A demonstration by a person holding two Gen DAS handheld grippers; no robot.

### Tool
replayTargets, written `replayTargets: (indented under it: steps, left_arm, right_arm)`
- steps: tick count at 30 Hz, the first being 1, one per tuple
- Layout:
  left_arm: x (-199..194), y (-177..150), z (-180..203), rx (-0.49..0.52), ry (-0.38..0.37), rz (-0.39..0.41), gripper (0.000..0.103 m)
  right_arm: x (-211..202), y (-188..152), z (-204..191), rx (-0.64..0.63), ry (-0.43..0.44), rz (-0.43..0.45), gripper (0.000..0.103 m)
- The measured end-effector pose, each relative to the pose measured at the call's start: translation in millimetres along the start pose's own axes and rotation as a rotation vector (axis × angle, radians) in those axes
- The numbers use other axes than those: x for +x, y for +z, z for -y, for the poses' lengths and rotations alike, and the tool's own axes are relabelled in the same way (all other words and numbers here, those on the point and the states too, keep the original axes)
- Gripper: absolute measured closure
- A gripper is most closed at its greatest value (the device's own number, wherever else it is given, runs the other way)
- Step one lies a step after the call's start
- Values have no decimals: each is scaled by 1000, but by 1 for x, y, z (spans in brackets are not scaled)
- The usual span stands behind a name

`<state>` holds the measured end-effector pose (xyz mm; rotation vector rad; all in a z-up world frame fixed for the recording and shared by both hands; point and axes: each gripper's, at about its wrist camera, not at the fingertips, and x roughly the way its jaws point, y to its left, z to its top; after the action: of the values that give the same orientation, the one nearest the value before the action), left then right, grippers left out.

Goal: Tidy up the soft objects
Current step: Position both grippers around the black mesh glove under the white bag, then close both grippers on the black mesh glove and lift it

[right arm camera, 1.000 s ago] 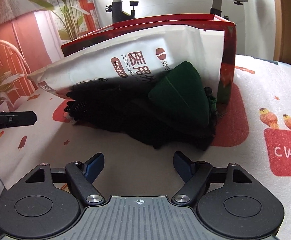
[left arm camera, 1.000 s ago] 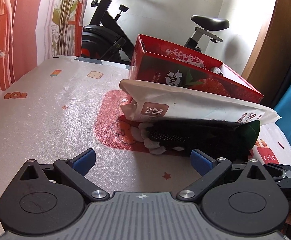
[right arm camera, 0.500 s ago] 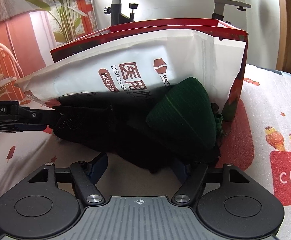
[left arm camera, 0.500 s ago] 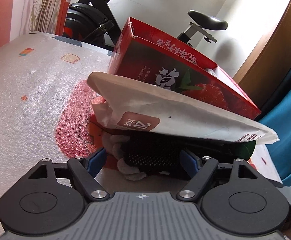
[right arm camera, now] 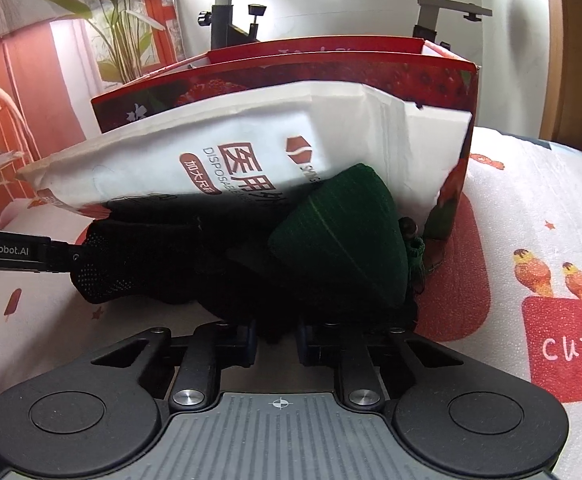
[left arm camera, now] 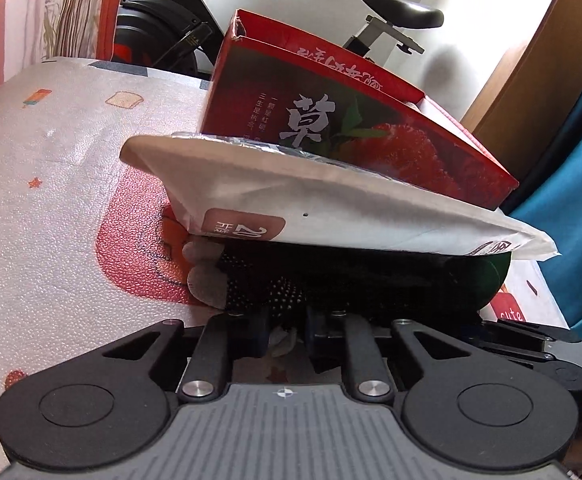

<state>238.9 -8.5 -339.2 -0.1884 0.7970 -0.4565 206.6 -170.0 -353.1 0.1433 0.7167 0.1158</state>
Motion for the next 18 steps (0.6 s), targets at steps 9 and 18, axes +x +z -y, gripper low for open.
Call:
replayTargets:
  steps: [9,18]
  left_arm:
    - [-21,-9,2,4,5,-34,85]
    - [-34,-20,-4,7,8,-44,85]
  right_arm:
    - [-24,-13,-11,2,59,-48,92]
    - [-47,-27,-12,34,94,-67,85]
